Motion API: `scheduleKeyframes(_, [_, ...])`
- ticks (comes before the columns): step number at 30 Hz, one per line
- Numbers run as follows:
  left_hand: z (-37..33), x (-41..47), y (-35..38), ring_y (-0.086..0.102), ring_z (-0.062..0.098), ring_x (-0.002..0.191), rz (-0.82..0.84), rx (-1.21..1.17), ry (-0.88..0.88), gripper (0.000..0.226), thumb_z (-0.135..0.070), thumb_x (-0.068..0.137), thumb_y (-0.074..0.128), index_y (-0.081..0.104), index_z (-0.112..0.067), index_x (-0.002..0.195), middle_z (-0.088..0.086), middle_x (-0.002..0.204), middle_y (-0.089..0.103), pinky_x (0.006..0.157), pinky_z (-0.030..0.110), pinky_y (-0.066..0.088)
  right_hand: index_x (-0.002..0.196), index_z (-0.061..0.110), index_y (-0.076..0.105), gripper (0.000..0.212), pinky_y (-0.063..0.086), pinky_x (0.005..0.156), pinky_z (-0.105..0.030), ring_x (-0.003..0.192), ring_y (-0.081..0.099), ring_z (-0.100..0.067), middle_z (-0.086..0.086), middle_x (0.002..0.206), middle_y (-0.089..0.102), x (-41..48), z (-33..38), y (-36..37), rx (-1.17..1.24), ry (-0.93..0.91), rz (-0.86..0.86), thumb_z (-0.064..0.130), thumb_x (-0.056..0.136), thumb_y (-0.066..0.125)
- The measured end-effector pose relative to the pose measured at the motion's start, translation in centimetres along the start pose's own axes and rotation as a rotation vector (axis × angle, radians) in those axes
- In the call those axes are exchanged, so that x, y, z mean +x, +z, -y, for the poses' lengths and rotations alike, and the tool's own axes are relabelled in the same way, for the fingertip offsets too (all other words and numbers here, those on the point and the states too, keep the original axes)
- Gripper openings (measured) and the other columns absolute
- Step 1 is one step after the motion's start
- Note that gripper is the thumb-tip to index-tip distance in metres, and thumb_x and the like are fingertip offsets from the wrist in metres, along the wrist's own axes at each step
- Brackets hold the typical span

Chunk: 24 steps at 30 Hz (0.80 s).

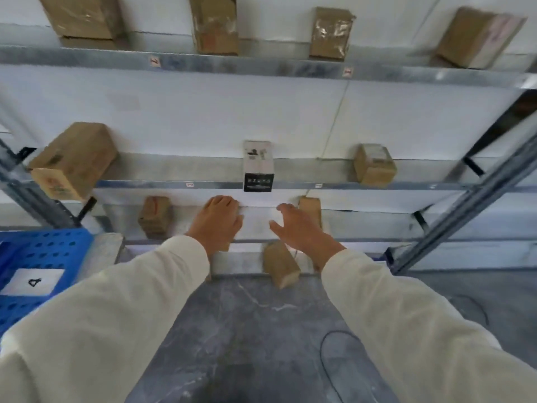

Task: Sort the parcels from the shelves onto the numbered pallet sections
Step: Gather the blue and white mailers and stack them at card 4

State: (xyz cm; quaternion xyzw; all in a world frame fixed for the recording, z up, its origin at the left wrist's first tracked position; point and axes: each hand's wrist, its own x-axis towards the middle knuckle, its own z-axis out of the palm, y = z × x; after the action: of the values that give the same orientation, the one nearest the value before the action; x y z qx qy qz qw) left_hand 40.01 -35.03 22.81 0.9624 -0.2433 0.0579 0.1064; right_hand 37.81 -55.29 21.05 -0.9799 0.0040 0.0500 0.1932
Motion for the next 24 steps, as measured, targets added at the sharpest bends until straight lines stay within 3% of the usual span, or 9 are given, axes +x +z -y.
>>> scheduleKeyframes(5, [-10.8, 2.6, 4.1, 0.049, 0.022, 0.121, 0.032, -0.024, 0.081, 0.038, -0.036, 0.098, 0.042, 0.054, -0.011, 0.124, 0.004, 0.126, 0.057, 0.104, 0.036, 0.036, 0.125, 0.022, 0.049, 0.043, 0.05, 0.083, -0.035, 0.099, 0.062, -0.024, -0.004, 0.118, 0.063, -5.0, -10.6, -2.6, 0.047, 0.137, -0.03, 0.047, 0.09, 0.048])
scheduleKeyframes(8, [-16.7, 3.6, 6.0, 0.052, 0.021, 0.116, 0.048, -0.075, 0.15, 0.034, -0.033, 0.097, 0.047, 0.056, -0.01, 0.121, 0.005, 0.123, 0.059, 0.1, 0.032, 0.039, 0.127, 0.02, 0.049, 0.043, 0.041, 0.078, -0.03, 0.104, 0.059, -0.024, -0.004, 0.123, 0.059, -7.9, -16.9, -4.0, 0.08, 0.227, -0.058, 0.044, 0.092, 0.049])
scheduleKeyframes(12, [-23.0, 5.4, 8.4, 0.056, 0.023, 0.104, 0.119, -0.047, 0.282, 0.018, -0.026, 0.097, 0.048, 0.059, -0.012, 0.104, 0.003, 0.107, 0.061, 0.089, 0.025, 0.039, 0.137, 0.017, 0.041, 0.051, 0.041, 0.094, -0.037, 0.12, 0.052, -0.028, -0.006, 0.136, 0.051, -10.9, -24.8, -5.1, 0.074, 0.362, -0.06, 0.045, 0.094, 0.045])
scheduleKeyframes(16, [-28.1, 8.6, 11.0, 0.053, 0.025, 0.104, 0.2, -0.05, 0.358, 0.022, -0.028, 0.098, 0.042, 0.055, -0.01, 0.102, 0.005, 0.105, 0.058, 0.089, 0.029, 0.037, 0.134, 0.017, 0.043, 0.051, 0.045, 0.09, -0.038, 0.115, 0.056, -0.028, -0.007, 0.132, 0.054, -12.9, -31.3, -5.6, 0.111, 0.488, -0.107, 0.048, 0.093, 0.044])
scheduleKeyframes(20, [-33.0, 12.9, 14.1, 0.048, 0.023, 0.118, 0.23, -0.033, 0.427, 0.035, -0.033, 0.099, 0.043, 0.054, -0.01, 0.123, 0.005, 0.121, 0.056, 0.101, 0.032, 0.036, 0.129, 0.019, 0.045, 0.045, 0.052, 0.081, -0.037, 0.1, 0.061, -0.024, -0.003, 0.121, 0.059, -12.8, -36.9, -6.0, 0.133, 0.61, -0.102, 0.047, 0.093, 0.044])
scheduleKeyframes(24, [-37.4, 17.7, 17.7, 0.047, 0.023, 0.118, 0.287, -0.001, 0.502, 0.036, -0.033, 0.099, 0.042, 0.053, -0.01, 0.124, 0.006, 0.123, 0.057, 0.103, 0.03, 0.034, 0.121, 0.017, 0.048, 0.04, 0.05, 0.075, -0.035, 0.094, 0.06, -0.024, -0.005, 0.113, 0.061, -11.3, -42.0, -6.4, 0.152, 0.682, -0.086, 0.045, 0.092, 0.046])
